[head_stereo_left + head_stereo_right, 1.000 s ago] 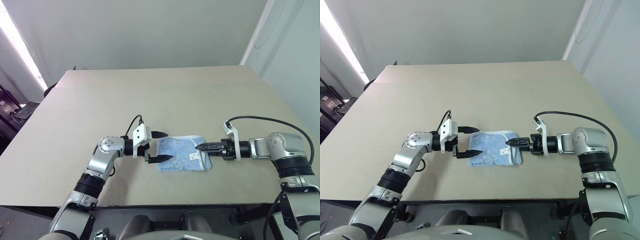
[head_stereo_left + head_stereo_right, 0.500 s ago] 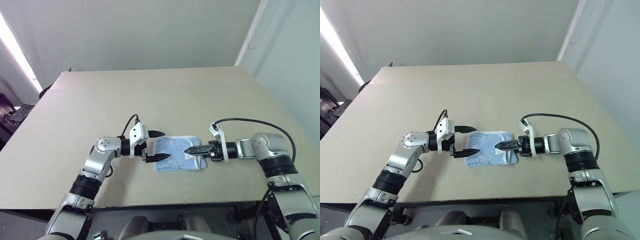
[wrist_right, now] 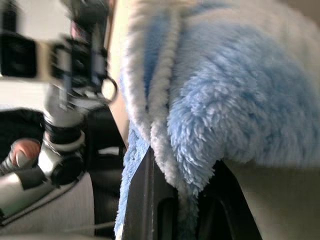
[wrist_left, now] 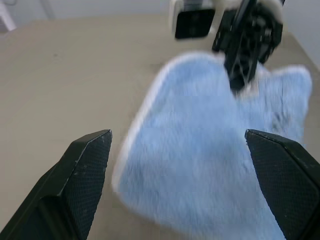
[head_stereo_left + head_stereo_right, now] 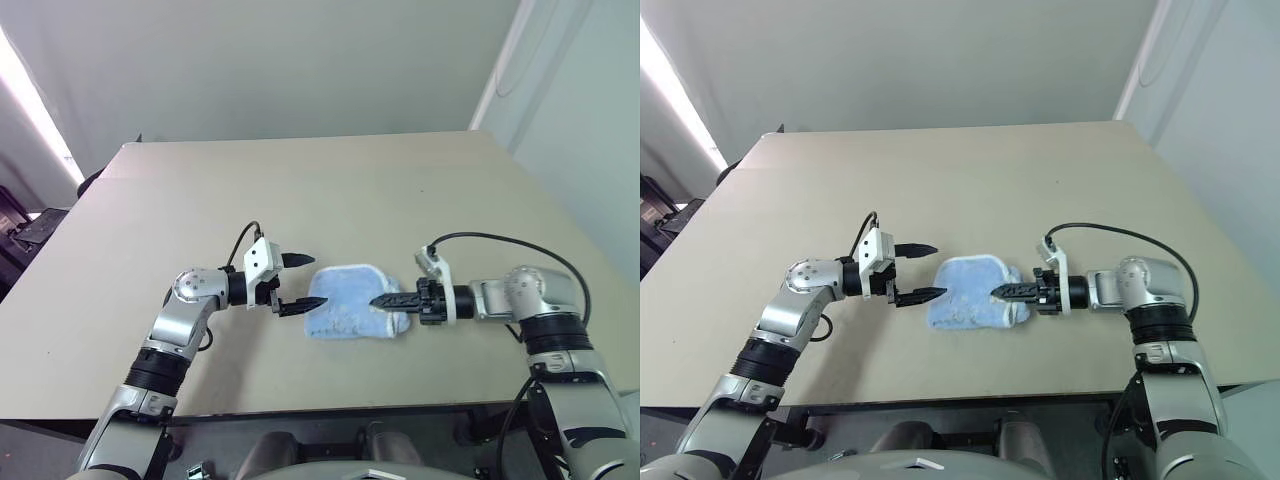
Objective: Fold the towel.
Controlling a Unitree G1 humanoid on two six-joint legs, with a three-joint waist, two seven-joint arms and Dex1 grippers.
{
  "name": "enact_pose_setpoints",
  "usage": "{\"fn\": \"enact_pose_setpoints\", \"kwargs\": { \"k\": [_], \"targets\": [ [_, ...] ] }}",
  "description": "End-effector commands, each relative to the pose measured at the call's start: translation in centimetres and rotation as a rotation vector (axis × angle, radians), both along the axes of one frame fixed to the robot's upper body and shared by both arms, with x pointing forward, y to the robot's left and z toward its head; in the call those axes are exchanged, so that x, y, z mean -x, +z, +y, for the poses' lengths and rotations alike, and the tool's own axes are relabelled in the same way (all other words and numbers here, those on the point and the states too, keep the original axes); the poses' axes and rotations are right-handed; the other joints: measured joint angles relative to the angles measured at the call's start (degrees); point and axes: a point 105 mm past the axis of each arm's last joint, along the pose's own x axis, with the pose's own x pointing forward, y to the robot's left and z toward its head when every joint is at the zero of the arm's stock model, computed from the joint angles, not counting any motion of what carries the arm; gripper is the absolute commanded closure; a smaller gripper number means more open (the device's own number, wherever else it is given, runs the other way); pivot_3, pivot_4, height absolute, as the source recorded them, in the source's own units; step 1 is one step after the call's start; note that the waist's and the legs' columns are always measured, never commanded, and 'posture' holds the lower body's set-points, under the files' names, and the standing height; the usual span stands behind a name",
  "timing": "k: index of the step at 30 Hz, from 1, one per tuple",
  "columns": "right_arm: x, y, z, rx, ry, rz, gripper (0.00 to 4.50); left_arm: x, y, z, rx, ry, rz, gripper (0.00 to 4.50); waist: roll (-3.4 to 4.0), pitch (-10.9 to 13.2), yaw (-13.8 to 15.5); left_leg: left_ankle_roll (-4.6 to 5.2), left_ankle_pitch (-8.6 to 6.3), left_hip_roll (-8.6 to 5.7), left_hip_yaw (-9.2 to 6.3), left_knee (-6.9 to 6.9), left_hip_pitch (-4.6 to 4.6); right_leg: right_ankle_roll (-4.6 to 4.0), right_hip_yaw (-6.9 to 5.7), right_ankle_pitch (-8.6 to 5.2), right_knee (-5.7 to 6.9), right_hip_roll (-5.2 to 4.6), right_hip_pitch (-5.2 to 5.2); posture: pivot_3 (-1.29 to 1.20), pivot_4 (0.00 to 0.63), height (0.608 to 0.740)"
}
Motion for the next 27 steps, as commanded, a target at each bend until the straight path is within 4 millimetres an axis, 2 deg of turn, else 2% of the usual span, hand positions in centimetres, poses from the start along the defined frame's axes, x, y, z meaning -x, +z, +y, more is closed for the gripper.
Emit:
{"fn": "enact_pose_setpoints", "kwargs": {
  "k": [1,4,6,8,11,14,17,20,27],
  "targets": [
    [-2.0,5.7,-2.0,-0.071,-0.096,-0.208,4.48,-0.6,1.6,0.7,0.031,0.030,-0.040,0.00,0.02,0.0,0.0,0.00,0.00,-0.02,0.00,0.00,-0.01,0.00,0.00,0.00,0.00,-0.02,0.00,0.00,0.000,0.740],
    [-3.9,7.5,-4.4,-0.039,-0.243,-0.277,4.48,-1.0,1.8,0.9,0.035,0.047,-0.045,0.00,0.02,0.0,-0.1,0.00,0.00,-0.04,0.01,0.00,0.00,0.01,0.01,0.00,-0.01,-0.05,-0.01,0.00,0.000,0.740],
    [-5.6,6.7,-6.4,0.048,-0.385,-0.271,4.48,-1.0,1.8,0.9,0.034,0.046,-0.047,0.00,0.01,0.0,-0.1,0.00,0.00,-0.03,0.00,-0.01,0.01,0.01,0.01,0.00,-0.01,-0.03,0.00,0.00,0.000,0.740],
    [-6.7,4.8,-7.8,0.170,-0.475,-0.207,4.48,-0.9,1.9,0.9,0.031,0.038,-0.042,0.00,0.01,0.0,-0.1,0.00,0.00,-0.03,0.00,-0.02,0.02,0.01,0.01,0.00,-0.01,-0.02,0.01,0.00,0.000,0.740],
    [-6.9,3.0,-8.2,0.228,-0.491,-0.132,4.48,-0.3,2.7,1.0,0.051,0.001,-0.010,0.00,0.05,0.1,-0.2,0.00,0.00,-0.03,0.02,-0.03,-0.01,0.00,0.02,-0.01,-0.01,-0.03,0.00,0.00,0.000,0.740],
    [-7.6,2.8,-8.1,0.202,-0.537,-0.114,4.48,0.0,5.3,1.4,0.146,-0.017,0.027,0.00,0.10,0.1,-0.3,0.01,0.00,-0.03,0.06,-0.06,-0.07,0.00,0.08,-0.01,-0.01,-0.03,-0.07,0.00,0.000,0.740],
    [-8.0,2.4,-8.1,0.189,-0.582,-0.101,4.48,-0.5,6.9,2.1,0.179,0.021,0.003,0.00,0.11,0.1,-0.3,0.01,0.00,-0.02,0.06,-0.06,-0.04,0.00,0.09,0.00,0.00,-0.03,-0.06,0.00,0.000,0.740],
    [-8.9,1.5,-9.5,0.335,-0.695,-0.179,4.48,-0.9,7.5,3.2,0.178,0.063,-0.009,0.00,0.12,0.1,-0.3,0.01,0.00,-0.02,0.06,-0.06,0.03,0.00,0.09,0.00,0.02,0.00,0.00,0.00,0.000,0.740],
    [-7.8,-2.2,-11.7,0.463,-0.822,-0.013,4.48,-0.8,7.3,4.2,0.174,0.103,0.003,0.00,0.13,0.1,-0.1,0.01,0.00,-0.06,0.06,-0.06,0.00,0.00,0.12,0.00,-0.01,-0.04,-0.01,0.00,0.000,0.740]
  ]
}}
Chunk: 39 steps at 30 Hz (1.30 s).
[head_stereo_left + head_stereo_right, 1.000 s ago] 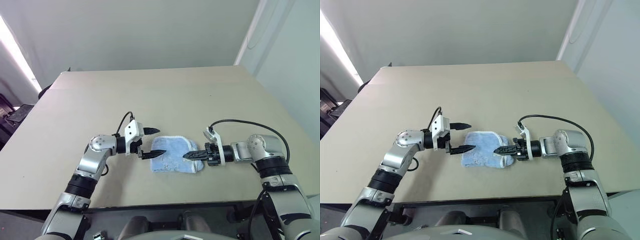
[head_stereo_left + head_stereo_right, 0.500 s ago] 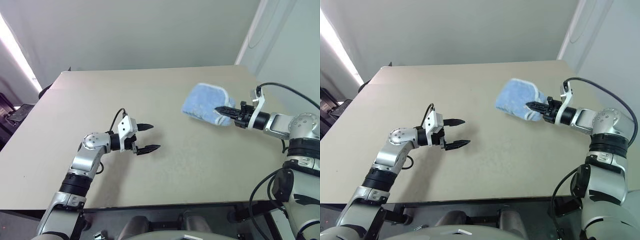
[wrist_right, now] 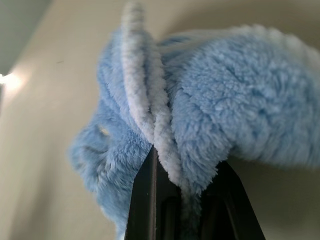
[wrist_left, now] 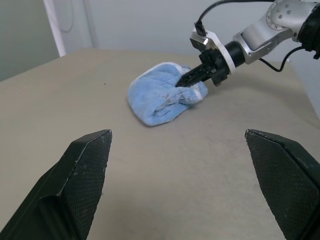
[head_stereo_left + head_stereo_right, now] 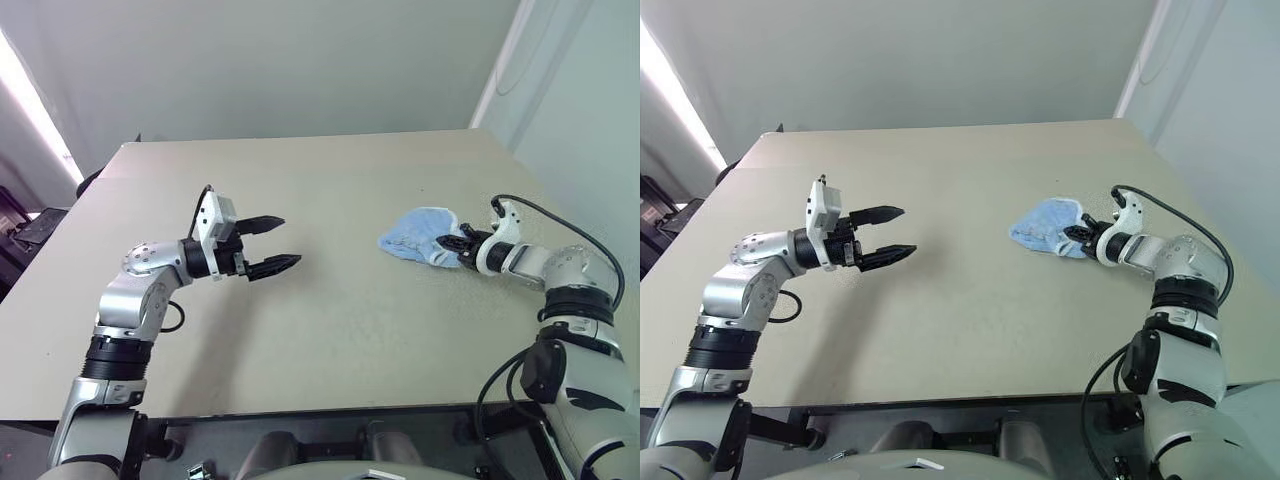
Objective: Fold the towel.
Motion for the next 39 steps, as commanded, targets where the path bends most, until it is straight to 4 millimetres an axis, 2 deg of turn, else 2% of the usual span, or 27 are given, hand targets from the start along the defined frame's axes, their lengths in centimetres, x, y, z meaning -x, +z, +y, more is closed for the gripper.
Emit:
{"fn": "enact_pose_setpoints", "kwargs": {
  "k": [1,6,7,9,10,17,19,20,23,24,26,28,31,34,36,39],
  "targets": [
    [0.4,-0.3,-1.4,0.012,-0.059,0.020,4.48,0.3,1.2,0.3,0.029,0.005,-0.032,0.00,0.00,0.0,0.0,0.00,0.00,0.00,0.00,0.00,0.00,0.00,0.00,0.00,-0.01,0.00,0.00,0.00,0.000,0.740],
    [1.1,0.0,-3.0,-0.081,-0.136,0.037,4.48,0.5,0.7,0.2,0.027,0.000,-0.008,0.00,0.00,0.0,0.1,0.00,0.00,0.00,0.00,0.00,0.00,-0.01,0.01,-0.01,0.00,0.01,0.01,0.00,0.000,0.740],
    [1.2,0.2,-3.1,-0.093,-0.140,0.040,4.00,0.6,0.7,0.2,0.031,-0.003,-0.003,0.00,0.00,0.0,0.0,0.00,0.00,0.00,0.00,0.00,0.01,-0.01,0.01,-0.01,0.00,0.02,0.02,0.00,0.000,0.740],
    [1.5,-0.1,-3.3,-0.116,-0.160,0.087,3.55,0.5,0.7,0.3,0.032,-0.006,0.004,0.00,0.00,0.0,0.0,0.01,0.00,0.00,0.00,0.00,0.01,-0.01,0.01,-0.01,0.00,0.02,0.02,0.00,0.000,0.740],
    [1.6,0.0,-3.0,-0.132,-0.149,0.105,3.18,0.4,0.7,0.4,0.030,-0.005,0.005,0.00,0.00,0.0,0.0,0.01,0.00,0.00,0.01,0.00,0.01,-0.01,0.01,-0.01,0.00,0.03,0.03,0.00,0.000,0.740],
    [1.3,2.6,-1.8,-0.237,-0.086,0.051,0.72,0.3,0.7,0.5,0.039,-0.022,0.028,0.00,0.00,0.0,-0.1,0.02,0.00,0.02,0.02,0.00,0.02,-0.01,0.01,-0.02,-0.01,0.08,0.04,0.00,0.000,0.740],
    [1.6,3.6,-2.3,-0.224,-0.064,0.003,0.02,0.1,0.7,0.5,0.033,-0.023,0.030,0.00,0.01,0.0,-0.1,0.02,0.00,0.02,0.02,0.00,0.02,-0.01,0.00,-0.02,-0.01,0.13,0.04,0.00,0.000,0.740],
    [1.7,3.9,-2.6,-0.212,-0.062,-0.014,0.02,0.1,0.7,0.5,0.032,-0.024,0.031,0.00,0.01,0.0,-0.1,0.02,0.00,0.02,0.03,0.00,0.02,-0.01,0.00,-0.02,0.00,0.15,0.04,0.00,0.000,0.740],
    [2.6,5.0,-5.7,-0.069,-0.087,-0.070,0.02,0.0,0.6,1.0,0.017,-0.016,0.033,0.00,0.02,0.0,0.2,0.03,0.00,-0.01,0.03,0.00,0.00,0.04,0.00,-0.04,-0.01,0.15,0.04,0.00,0.000,0.740],
    [2.8,5.2,-6.3,-0.030,-0.082,-0.082,0.02,0.0,0.6,1.1,0.015,-0.015,0.033,0.00,0.04,0.0,0.2,0.05,-0.01,-0.04,0.02,0.00,0.00,0.10,0.00,-0.08,-0.01,0.12,0.05,0.00,0.000,0.740],
    [3.1,7.3,-6.3,0.138,0.040,-0.204,0.02,0.4,0.7,1.4,0.009,-0.029,0.056,0.00,0.05,0.0,0.0,0.11,-0.05,-0.06,0.04,-0.01,-0.01,0.16,0.00,-0.12,-0.04,0.10,0.05,0.00,0.000,0.740],
    [3.4,8.5,-5.5,0.283,0.164,-0.295,0.02,0.7,0.7,1.7,0.003,-0.041,0.077,0.00,0.06,0.0,-0.6,0.17,-0.08,-0.05,0.08,-0.02,0.02,0.22,0.02,-0.16,-0.04,0.12,0.05,0.00,0.000,0.740],
    [4.0,9.5,-3.9,0.624,0.386,-0.472,0.02,1.3,0.9,2.7,0.029,-0.036,0.142,0.00,0.05,0.1,-1.5,0.18,-0.08,0.00,0.07,-0.05,0.05,0.45,0.04,-0.29,-0.01,0.11,0.05,0.00,0.000,0.740],
    [3.8,10.9,-1.6,0.732,0.406,-0.742,0.02,1.8,0.5,3.7,-0.003,-0.011,0.144,0.00,-0.02,0.1,-2.0,0.16,-0.09,0.05,0.14,-0.05,0.12,0.49,0.14,-0.31,0.04,0.13,0.05,0.00,0.000,0.740],
    [4.4,9.4,0.3,0.780,0.533,-0.775,0.02,2.0,0.3,4.4,-0.003,0.018,0.138,0.00,0.04,0.1,-1.5,0.12,-0.07,0.05,0.16,-0.04,0.18,0.47,0.23,-0.29,0.11,0.15,0.07,0.00,0.000,0.740],
    [5.9,7.3,1.9,0.715,0.694,-0.760,0.02,2.2,0.2,5.1,-0.006,0.070,0.116,0.00,-0.08,0.2,-0.7,0.08,-0.05,0.04,0.13,0.00,0.18,0.45,0.23,-0.29,0.11,0.12,0.07,0.00,0.000,0.740]
  ]
}}
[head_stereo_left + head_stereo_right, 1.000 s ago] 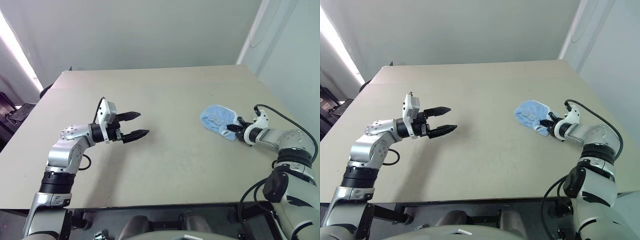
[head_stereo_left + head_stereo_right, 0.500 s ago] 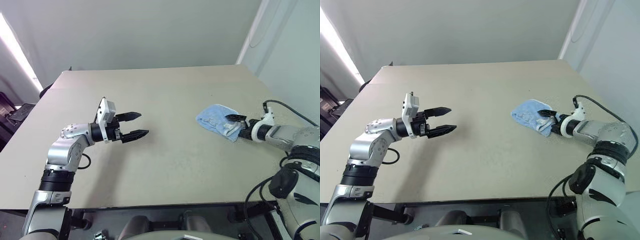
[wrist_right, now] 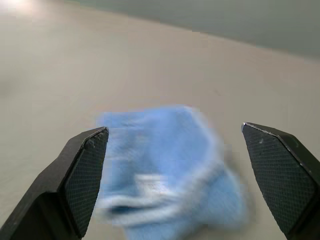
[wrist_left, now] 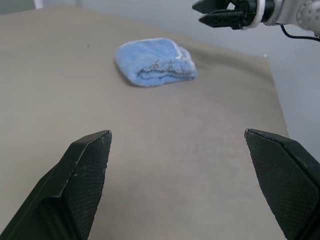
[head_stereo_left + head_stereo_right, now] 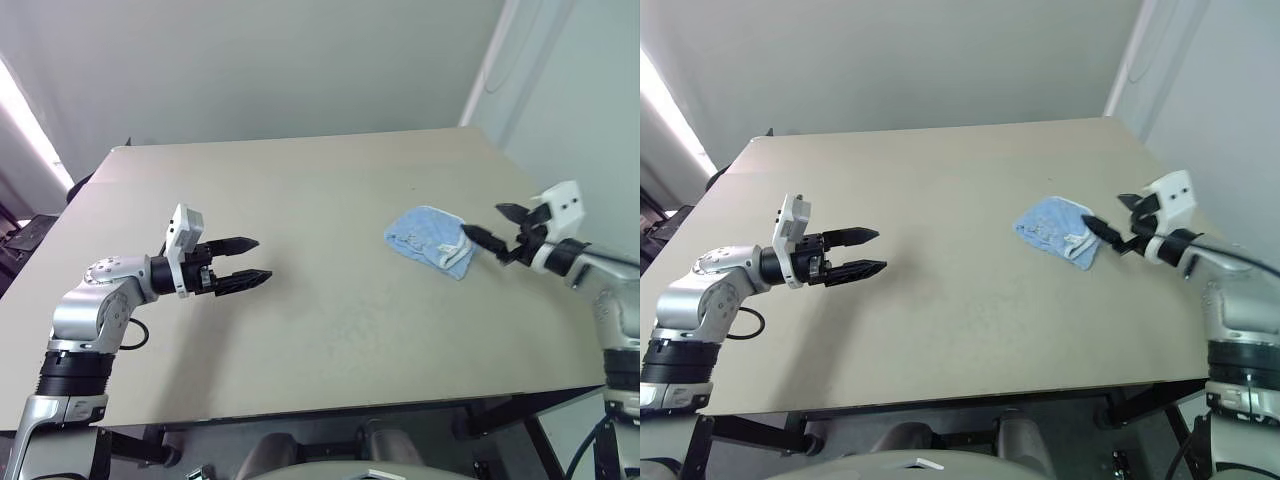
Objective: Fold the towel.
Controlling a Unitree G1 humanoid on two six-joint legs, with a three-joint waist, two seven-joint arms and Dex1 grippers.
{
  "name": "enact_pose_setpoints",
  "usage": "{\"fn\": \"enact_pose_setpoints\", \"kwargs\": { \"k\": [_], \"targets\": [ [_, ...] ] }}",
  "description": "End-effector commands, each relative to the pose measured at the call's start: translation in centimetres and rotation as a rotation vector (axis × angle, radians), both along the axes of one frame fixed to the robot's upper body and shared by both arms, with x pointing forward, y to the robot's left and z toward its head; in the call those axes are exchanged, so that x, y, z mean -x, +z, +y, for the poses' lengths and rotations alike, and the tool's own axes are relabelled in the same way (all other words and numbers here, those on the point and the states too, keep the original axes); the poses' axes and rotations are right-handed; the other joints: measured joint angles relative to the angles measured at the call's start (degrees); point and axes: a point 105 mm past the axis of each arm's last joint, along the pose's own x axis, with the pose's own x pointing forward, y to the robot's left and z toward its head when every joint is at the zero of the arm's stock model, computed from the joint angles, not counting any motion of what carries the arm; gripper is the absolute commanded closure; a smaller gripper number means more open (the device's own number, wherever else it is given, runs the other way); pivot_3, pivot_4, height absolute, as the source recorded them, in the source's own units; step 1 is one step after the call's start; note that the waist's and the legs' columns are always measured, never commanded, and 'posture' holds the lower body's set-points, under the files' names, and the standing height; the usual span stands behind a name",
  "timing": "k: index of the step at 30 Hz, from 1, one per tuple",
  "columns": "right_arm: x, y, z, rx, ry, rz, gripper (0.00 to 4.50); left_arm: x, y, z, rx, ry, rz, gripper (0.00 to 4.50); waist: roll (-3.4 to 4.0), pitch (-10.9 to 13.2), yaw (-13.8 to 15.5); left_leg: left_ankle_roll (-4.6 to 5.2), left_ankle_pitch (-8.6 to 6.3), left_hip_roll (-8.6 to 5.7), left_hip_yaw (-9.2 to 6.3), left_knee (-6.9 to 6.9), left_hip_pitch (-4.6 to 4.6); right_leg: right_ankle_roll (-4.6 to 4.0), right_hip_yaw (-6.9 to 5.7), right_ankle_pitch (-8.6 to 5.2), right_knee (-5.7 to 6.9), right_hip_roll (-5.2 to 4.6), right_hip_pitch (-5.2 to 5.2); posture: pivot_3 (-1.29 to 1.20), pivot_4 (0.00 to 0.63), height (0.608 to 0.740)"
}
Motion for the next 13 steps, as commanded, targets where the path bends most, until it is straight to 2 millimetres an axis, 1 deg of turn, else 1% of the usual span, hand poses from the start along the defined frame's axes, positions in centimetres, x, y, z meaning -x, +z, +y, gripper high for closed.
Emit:
{"fn": "enact_pose_setpoints", "kwargs": {
  "k": [1,3,6,8,10,13],
  "targets": [
    [1.8,0.0,2.2,0.002,0.198,0.003,0.02,0.3,1.3,1.0,-0.017,0.048,-0.088,0.00,-0.06,0.0,0.7,0.00,0.00,-0.01,-0.02,0.00,-0.02,-0.02,0.00,0.01,-0.04,-0.01,0.00,0.00,0.000,0.740],
    [2.8,-0.8,3.0,-0.020,0.279,0.043,0.02,0.8,0.4,1.3,-0.039,0.069,-0.084,0.00,-0.05,0.0,1.1,0.01,-0.01,-0.07,-0.01,0.00,-0.07,-0.23,0.01,0.14,-0.08,-0.10,-0.05,0.00,0.000,0.740],
    [4.0,-0.7,3.6,-0.088,0.371,0.092,0.02,1.2,-0.1,1.8,-0.047,0.105,-0.080,0.00,-0.04,0.1,1.4,0.03,-0.04,-0.10,0.00,-0.01,-0.12,-0.24,0.02,0.13,-0.16,-0.14,-0.06,0.00,0.000,0.740],
    [4.4,-0.4,3.6,-0.117,0.404,0.107,0.02,1.5,0.2,1.8,-0.020,0.111,-0.078,0.00,-0.07,0.1,1.4,0.03,-0.04,-0.09,-0.01,-0.01,-0.10,-0.26,0.02,0.12,-0.15,-0.14,-0.05,0.00,0.000,0.740],
    [4.8,-0.8,3.5,-0.103,0.433,0.141,0.02,1.8,0.4,2.0,-0.005,0.115,-0.075,0.00,-0.09,0.1,1.4,0.02,-0.03,-0.09,-0.02,0.00,-0.09,-0.42,0.01,0.01,-0.15,-0.14,-0.04,0.00,0.000,0.740],
    [4.8,-1.0,3.5,-0.085,0.461,0.150,0.02,2.0,0.8,2.0,-0.004,0.107,-0.082,0.00,-0.09,0.1,1.3,0.02,-0.03,-0.09,-0.01,0.00,-0.07,-0.25,0.01,-0.10,-0.14,-0.13,-0.03,0.00,0.000,0.740]
  ]
}}
